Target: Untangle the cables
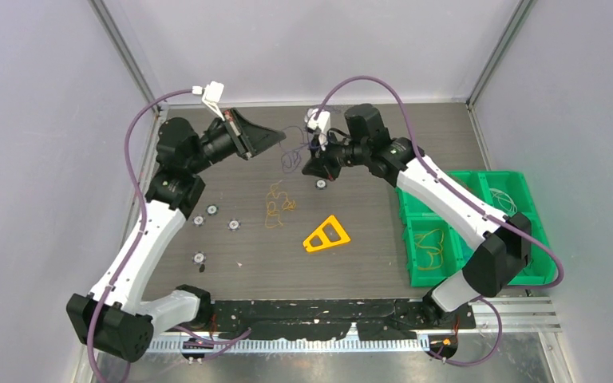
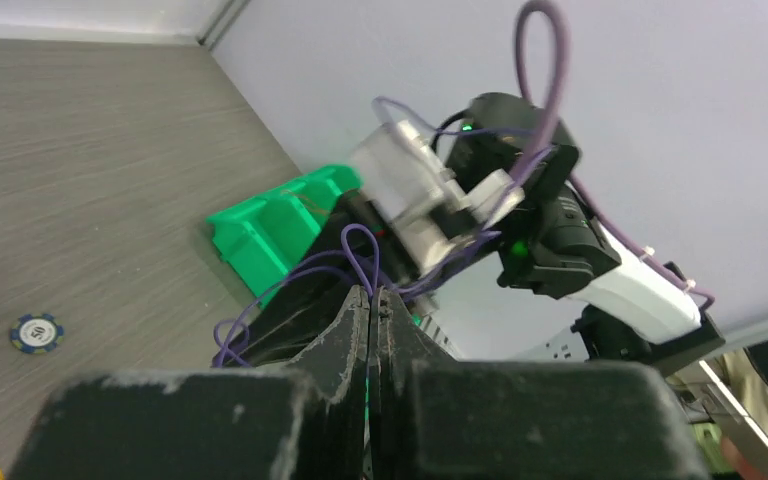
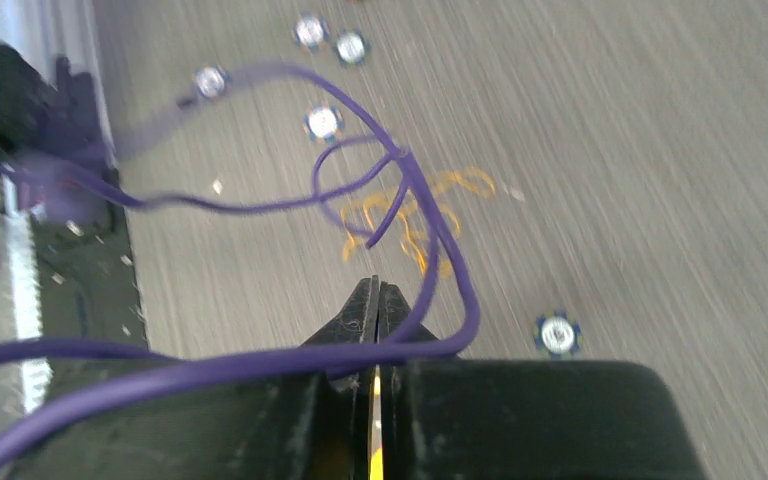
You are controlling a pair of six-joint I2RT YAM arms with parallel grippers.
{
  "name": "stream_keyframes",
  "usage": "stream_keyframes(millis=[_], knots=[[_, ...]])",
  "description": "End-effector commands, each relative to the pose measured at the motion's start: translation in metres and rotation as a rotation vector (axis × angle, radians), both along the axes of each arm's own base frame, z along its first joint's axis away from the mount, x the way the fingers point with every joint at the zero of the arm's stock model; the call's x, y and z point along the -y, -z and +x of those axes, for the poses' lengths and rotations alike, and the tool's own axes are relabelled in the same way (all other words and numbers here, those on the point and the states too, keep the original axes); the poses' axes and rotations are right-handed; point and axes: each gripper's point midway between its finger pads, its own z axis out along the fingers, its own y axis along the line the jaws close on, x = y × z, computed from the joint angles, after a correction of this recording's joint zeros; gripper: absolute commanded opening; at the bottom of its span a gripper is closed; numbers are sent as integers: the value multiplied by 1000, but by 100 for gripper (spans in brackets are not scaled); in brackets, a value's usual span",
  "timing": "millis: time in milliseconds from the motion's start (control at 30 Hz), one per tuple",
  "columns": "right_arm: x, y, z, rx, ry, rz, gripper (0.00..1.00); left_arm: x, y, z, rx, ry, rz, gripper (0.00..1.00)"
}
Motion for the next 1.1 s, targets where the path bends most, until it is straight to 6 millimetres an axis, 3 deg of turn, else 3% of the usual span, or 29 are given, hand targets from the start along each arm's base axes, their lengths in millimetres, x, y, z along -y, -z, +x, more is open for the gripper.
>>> stream_keyframes(millis=[0,133,200,267,367,467,733,833,967,1067], knots=[[56,60,11,36,91,-260,5,5,-31,-24,156,110,3,0],[119,108,23,-17,141,-440,13,-15,-90,-35,321,85,-35,0],[146,125,23,-75,134,-522,29,-27,-118,-36,389,37,-50,0],[172,140,25,-136,137,-604,64,-37,-139,-34,435,-8,-64,0],[197,154,25,-224,155,-664,81,-42,-158,-35,485,-26,-82,0],[209,149,29,-275,213,-632,99,-41,-169,-32,498,-21,-113,0],[210,156,22,-301,206,-666,95,-42,-179,-21,476,-22,-173,0],[224,156,37,-244,305,-721,95,-50,-189,-23,493,-35,-212,0],[246,170,48,-332,392,-799,95,-73,-231,-36,571,-74,-279,0],[252,187,50,-449,411,-797,95,-103,-270,-51,674,-175,-286,0]])
